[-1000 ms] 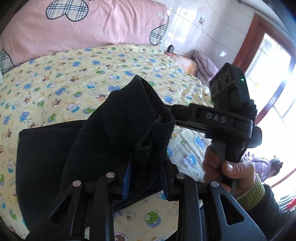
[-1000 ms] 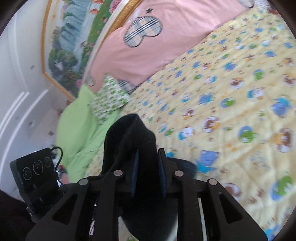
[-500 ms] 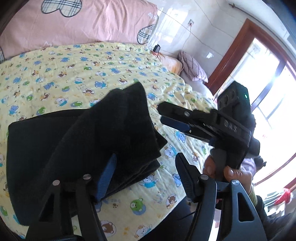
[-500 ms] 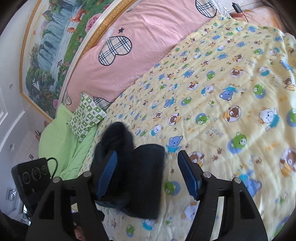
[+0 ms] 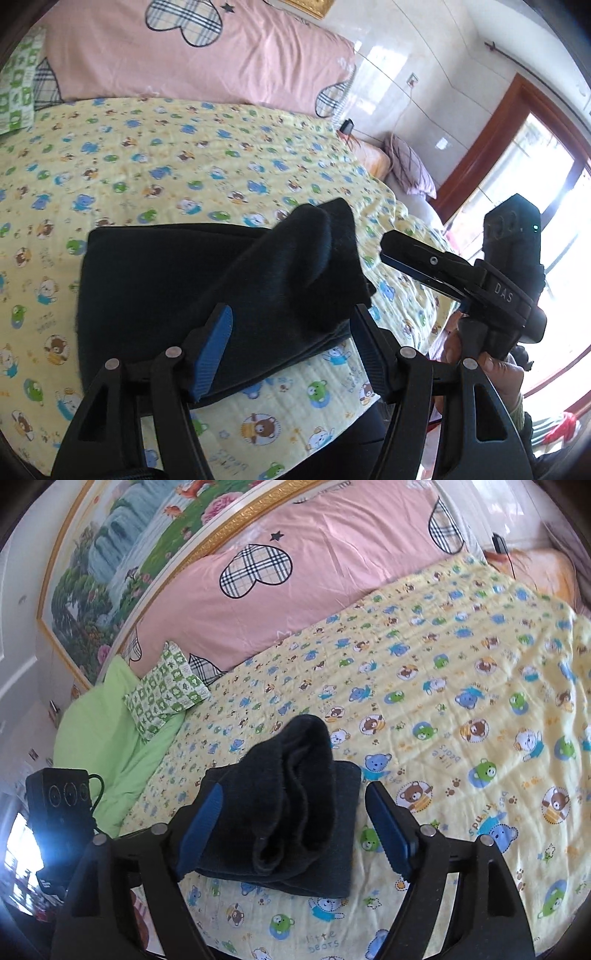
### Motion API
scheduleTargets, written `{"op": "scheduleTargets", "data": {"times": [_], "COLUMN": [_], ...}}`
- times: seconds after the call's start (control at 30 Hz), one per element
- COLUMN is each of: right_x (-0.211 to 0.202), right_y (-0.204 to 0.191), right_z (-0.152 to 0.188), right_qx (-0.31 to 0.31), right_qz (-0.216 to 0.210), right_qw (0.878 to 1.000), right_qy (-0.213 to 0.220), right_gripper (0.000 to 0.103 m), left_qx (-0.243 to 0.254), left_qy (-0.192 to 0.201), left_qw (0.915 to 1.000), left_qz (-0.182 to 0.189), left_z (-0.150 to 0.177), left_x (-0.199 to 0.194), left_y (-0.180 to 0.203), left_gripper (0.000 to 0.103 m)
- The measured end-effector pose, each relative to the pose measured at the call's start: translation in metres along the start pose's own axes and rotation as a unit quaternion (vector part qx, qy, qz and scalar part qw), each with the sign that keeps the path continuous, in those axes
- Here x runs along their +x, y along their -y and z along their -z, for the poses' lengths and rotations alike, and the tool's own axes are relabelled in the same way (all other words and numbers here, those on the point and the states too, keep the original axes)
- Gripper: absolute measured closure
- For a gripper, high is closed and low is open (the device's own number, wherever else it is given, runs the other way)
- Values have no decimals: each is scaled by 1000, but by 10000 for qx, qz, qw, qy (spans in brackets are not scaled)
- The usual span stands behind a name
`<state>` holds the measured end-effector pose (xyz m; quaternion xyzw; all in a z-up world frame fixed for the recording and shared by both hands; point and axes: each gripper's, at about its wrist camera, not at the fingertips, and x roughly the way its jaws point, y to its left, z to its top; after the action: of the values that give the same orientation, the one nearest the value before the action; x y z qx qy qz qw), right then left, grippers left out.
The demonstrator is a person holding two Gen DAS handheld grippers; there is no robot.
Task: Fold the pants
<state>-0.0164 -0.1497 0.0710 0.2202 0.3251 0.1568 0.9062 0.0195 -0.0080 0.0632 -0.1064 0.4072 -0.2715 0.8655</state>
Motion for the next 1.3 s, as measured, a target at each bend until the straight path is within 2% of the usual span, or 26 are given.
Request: {"op": "scheduleTargets", "data": {"times": [0.2,0.47,0.6,0.73,1.3], "right_x": [-3,1,12,19,35], "right_y": [-18,-35,-41,-38,-31], "right_z": [-2,-2,-2,-2,5], "right_qx": [-267,-414,-449,-351,-282], "right_qz": [208,549,958,1060,1249], "right_qw": [9994,9975,9944,9937,9911], "right_qy": [64,147,66,-50,-376], "right_gripper": [23,22,22,22,22], "left_qx": [-173,-545,-788,-894,-974], "left_qy": [183,338,405,389,41], "left_qw": [9995,9955,9923,9893,9883], "left_qz": [-190,-698,-871,-1087,-1177], "left_z": [0,2,2,1,-4], "left_x": [-16,-33,-40,-41,-14], "left_y": [-15,-49,-69,-83,-95], "left_gripper": [36,36,36,36,33]}}
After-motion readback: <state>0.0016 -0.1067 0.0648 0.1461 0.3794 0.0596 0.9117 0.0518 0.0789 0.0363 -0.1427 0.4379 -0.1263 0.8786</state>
